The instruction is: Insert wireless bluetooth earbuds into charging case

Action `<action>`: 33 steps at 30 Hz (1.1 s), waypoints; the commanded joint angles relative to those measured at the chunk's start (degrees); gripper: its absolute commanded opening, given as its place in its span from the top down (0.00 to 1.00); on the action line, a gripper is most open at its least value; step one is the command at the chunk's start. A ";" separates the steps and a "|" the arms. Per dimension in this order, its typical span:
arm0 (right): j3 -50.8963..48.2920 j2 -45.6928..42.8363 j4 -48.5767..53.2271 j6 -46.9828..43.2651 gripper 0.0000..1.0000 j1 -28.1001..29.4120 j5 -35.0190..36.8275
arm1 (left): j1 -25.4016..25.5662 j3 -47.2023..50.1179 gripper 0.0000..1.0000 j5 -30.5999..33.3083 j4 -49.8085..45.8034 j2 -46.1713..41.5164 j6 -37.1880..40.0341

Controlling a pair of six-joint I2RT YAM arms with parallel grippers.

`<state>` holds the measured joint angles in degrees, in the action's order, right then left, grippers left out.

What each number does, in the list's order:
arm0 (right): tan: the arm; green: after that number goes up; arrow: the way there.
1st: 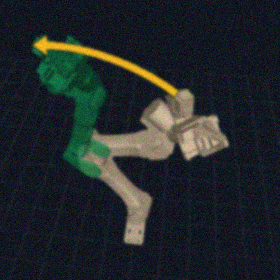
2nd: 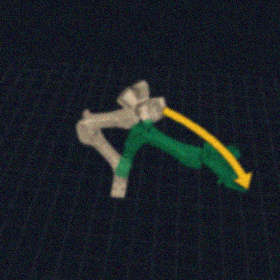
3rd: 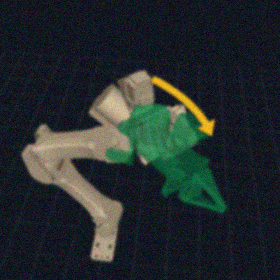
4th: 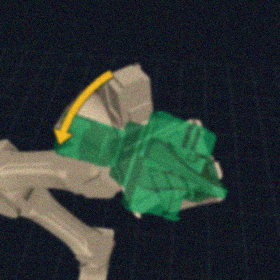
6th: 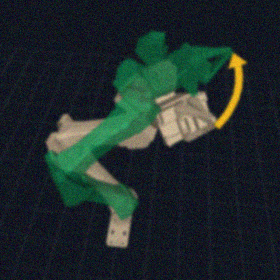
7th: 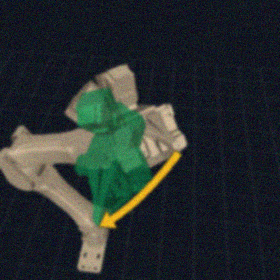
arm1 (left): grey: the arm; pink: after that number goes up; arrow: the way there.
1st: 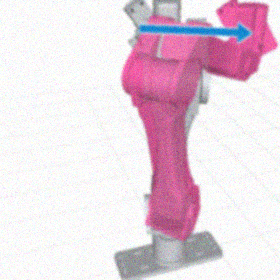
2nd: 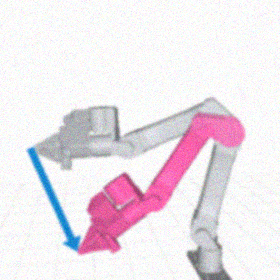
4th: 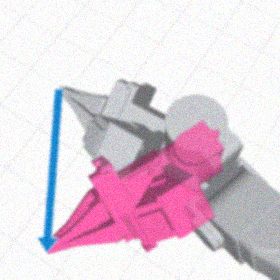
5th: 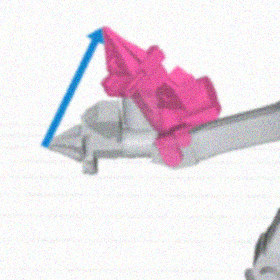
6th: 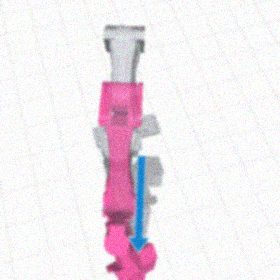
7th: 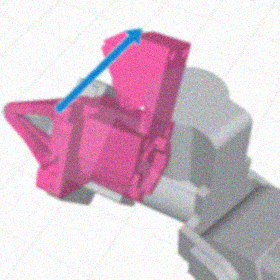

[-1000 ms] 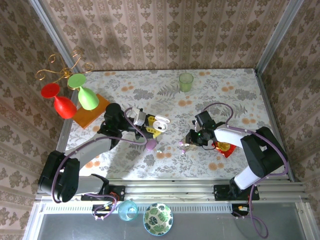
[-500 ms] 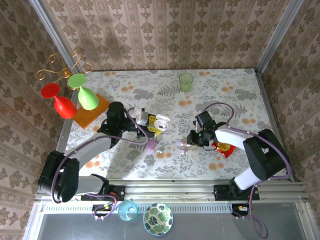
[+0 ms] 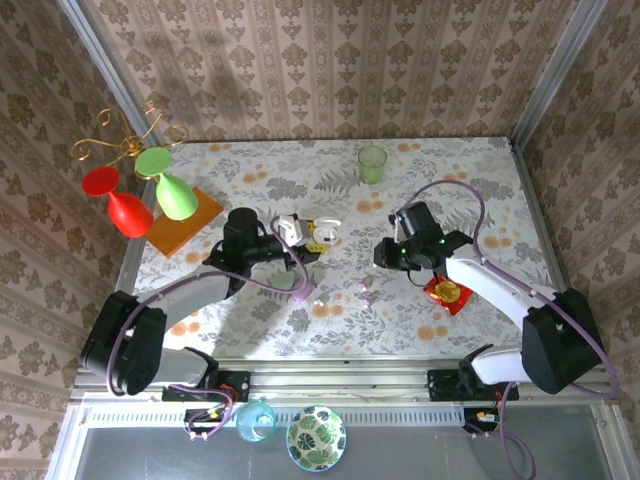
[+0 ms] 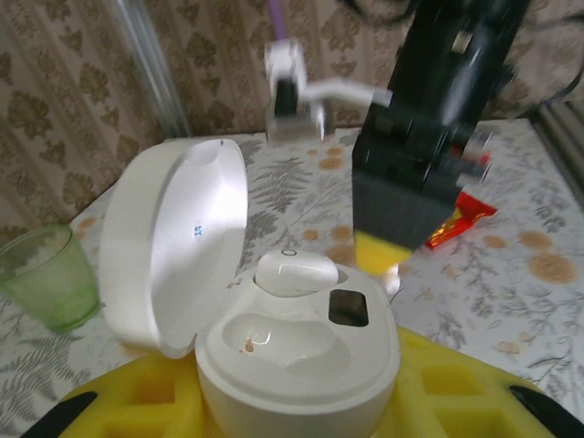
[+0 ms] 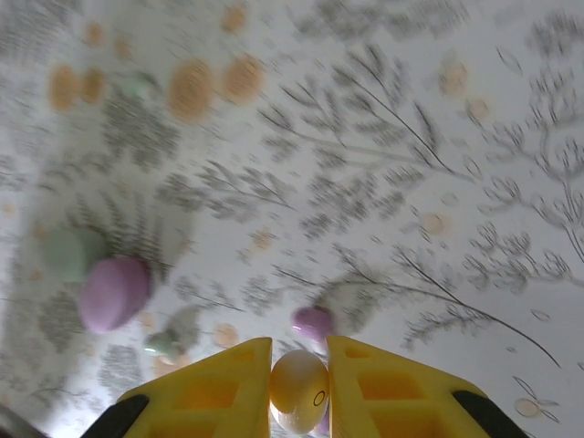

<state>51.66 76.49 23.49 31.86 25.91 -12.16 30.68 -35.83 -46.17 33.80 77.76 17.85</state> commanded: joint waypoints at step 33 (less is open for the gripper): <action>29.09 13.33 4.48 -8.04 0.80 11.25 4.38 | 0.26 0.54 0.82 8.91 9.97 6.93 -5.45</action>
<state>78.37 89.38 27.44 25.21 36.45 -9.32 30.68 -35.27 -37.43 42.76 84.42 13.61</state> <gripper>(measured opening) 0.200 0.361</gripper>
